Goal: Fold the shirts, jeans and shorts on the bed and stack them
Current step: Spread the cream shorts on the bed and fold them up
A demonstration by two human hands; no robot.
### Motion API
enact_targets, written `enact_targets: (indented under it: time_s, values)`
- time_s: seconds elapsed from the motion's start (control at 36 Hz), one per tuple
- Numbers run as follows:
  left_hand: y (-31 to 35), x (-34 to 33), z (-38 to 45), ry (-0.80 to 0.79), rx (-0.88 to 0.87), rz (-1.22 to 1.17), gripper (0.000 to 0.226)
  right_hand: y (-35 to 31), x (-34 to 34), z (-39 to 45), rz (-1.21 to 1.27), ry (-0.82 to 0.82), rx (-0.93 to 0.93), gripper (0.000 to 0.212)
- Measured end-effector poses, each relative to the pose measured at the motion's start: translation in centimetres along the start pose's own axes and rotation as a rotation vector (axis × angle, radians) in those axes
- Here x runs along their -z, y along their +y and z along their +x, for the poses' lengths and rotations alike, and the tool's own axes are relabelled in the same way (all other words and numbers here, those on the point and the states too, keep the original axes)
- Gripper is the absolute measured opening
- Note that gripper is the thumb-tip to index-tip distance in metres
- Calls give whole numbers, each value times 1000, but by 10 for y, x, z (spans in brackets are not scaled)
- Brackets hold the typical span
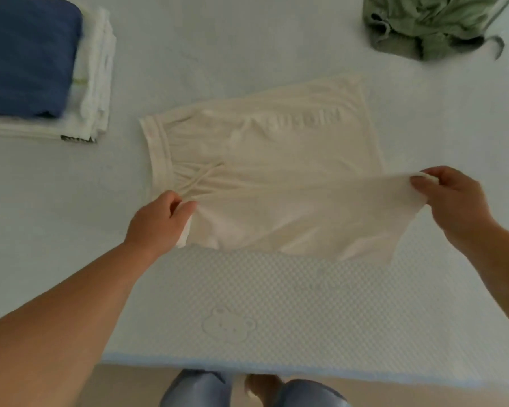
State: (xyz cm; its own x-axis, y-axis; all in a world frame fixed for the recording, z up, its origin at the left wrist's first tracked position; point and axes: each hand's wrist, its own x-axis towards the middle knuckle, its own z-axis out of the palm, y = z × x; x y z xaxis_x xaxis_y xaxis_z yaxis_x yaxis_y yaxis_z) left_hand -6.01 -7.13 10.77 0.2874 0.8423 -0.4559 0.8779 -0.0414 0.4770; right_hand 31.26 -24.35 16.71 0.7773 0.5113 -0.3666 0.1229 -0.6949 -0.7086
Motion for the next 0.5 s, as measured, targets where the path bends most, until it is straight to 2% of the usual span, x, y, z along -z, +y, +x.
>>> enact_targets:
  time_s: [0.14, 0.25, 0.31, 0.39, 0.5]
  values:
    - [17, 2, 55, 176, 4, -29, 26, -18, -34, 66, 5, 24, -17, 12]
    - [40, 16, 110, 200, -53, 238, 29, -37, -56, 121, -29, 67, 6, 1]
    - [54, 22, 137, 241, -68, 319, 30, -47, -66, 145, -59, 101, 43, 6]
    - [67, 22, 170, 283, -64, 302, 25, -58, -81, 177, -100, 146, 92, 7]
    - [61, 3, 194, 242, -67, 283, 20, -63, -105, 215, -230, 86, 114, 16]
